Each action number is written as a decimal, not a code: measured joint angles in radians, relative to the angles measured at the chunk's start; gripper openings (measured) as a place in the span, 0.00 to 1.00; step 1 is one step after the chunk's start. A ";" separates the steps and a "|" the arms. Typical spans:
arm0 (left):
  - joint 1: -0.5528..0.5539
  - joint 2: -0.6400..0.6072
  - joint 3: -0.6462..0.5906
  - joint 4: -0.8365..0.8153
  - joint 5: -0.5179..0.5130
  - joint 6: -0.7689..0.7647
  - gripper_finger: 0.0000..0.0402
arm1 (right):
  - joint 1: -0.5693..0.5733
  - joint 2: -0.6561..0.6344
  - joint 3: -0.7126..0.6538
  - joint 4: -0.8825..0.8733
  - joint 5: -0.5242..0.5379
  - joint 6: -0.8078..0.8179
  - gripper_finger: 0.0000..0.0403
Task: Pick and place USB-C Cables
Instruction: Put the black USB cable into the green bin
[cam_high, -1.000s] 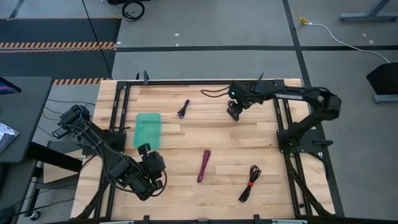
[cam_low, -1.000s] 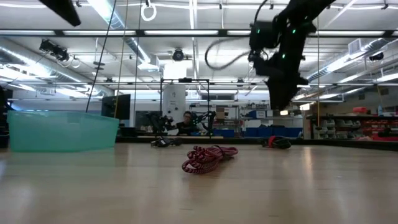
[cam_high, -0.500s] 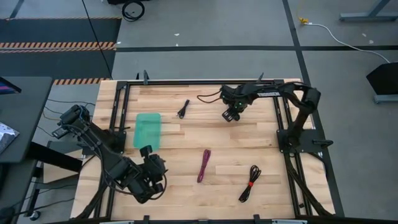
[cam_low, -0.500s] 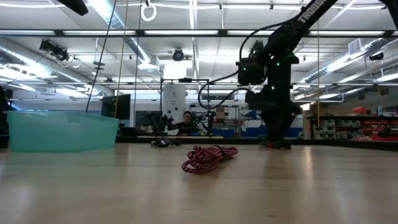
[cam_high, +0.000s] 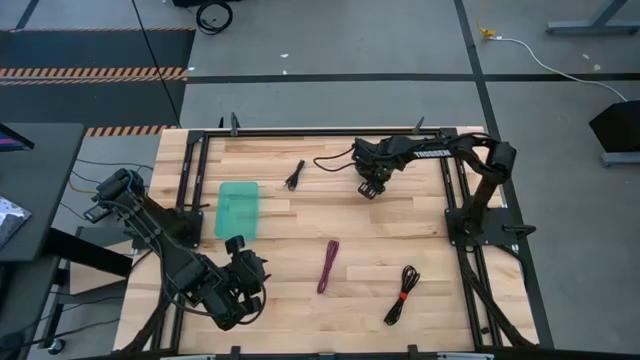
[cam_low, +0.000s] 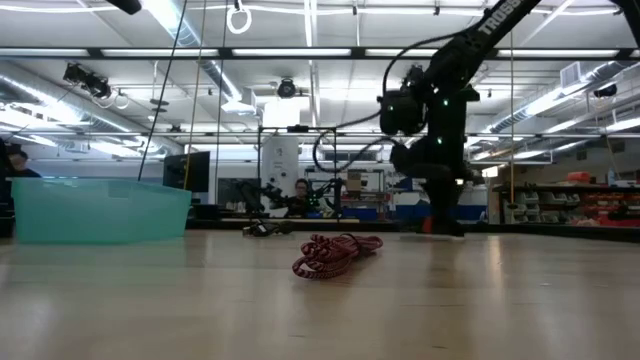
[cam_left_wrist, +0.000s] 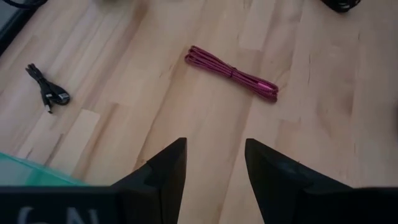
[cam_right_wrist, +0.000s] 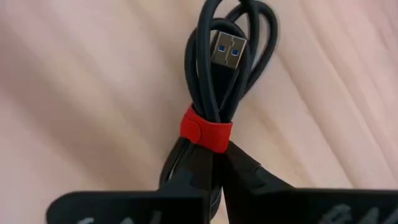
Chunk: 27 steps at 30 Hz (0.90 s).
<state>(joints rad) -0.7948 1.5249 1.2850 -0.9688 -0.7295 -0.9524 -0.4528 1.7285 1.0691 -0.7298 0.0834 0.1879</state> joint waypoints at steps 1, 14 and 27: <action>0.000 0.000 0.000 0.000 -0.004 0.009 0.43 | 0.013 -0.015 0.012 0.001 -0.006 -0.001 0.05; 0.000 0.000 0.000 -0.002 -0.084 0.121 0.43 | 0.323 -0.188 0.171 0.171 -0.058 -0.058 0.04; 0.028 0.000 0.001 0.124 -0.556 0.347 0.43 | 0.738 -0.245 0.174 0.290 0.172 -0.230 0.04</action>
<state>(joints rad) -0.7672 1.5246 1.2858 -0.8443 -1.2860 -0.6055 0.2850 1.4832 1.2434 -0.4395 0.2559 -0.0421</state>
